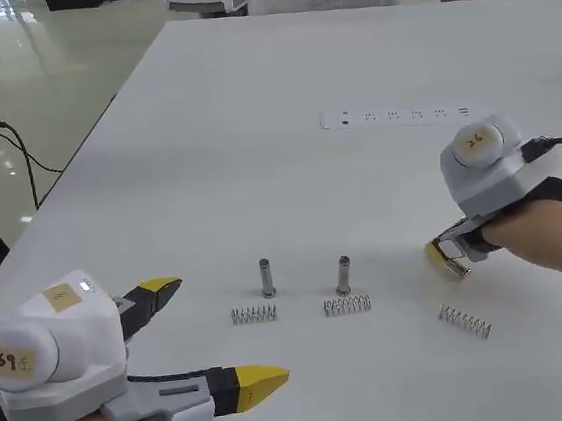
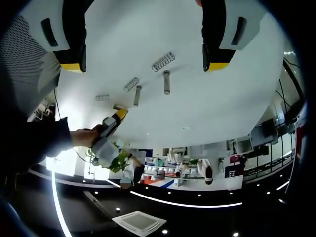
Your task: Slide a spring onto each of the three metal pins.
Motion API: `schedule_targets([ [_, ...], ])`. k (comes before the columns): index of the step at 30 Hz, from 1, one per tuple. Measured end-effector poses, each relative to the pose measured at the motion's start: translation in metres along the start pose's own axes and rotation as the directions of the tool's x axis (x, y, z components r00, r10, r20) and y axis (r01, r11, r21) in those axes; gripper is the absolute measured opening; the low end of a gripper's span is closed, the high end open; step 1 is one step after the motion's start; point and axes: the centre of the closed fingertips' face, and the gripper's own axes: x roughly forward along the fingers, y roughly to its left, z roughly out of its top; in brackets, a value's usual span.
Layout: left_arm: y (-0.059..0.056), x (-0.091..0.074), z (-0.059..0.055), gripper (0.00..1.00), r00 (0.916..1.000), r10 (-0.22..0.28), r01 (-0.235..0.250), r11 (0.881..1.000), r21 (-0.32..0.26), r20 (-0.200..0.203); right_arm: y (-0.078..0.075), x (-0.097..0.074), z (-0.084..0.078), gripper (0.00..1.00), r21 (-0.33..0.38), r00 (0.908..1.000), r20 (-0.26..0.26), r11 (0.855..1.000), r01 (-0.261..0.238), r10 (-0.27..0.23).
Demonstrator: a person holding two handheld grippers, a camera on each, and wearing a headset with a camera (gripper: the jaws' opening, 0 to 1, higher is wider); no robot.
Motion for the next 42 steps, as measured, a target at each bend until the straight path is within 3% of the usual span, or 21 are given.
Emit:
schedule_targets([
  [15, -0.005, 0.000, 0.004, 0.97, 1.0000, -0.007, 0.007, 1.000, 0.014, 0.005, 0.003, -0.026, 0.006, 0.10, 0.009, 0.9972, 0.073, 1.000, 0.013, -0.014],
  [28, -0.008, 0.001, 0.006, 0.97, 0.9999, -0.013, 0.012, 1.000, 0.021, 0.010, 0.011, -0.037, 0.005, 0.10, 0.010, 0.9934, 0.115, 1.000, 0.006, -0.007],
  [42, -0.009, 0.000, 0.008, 0.97, 0.9998, -0.014, 0.014, 1.000, 0.024, 0.015, 0.017, -0.040, 0.001, 0.10, 0.008, 0.9930, 0.118, 1.000, -0.009, 0.008],
])
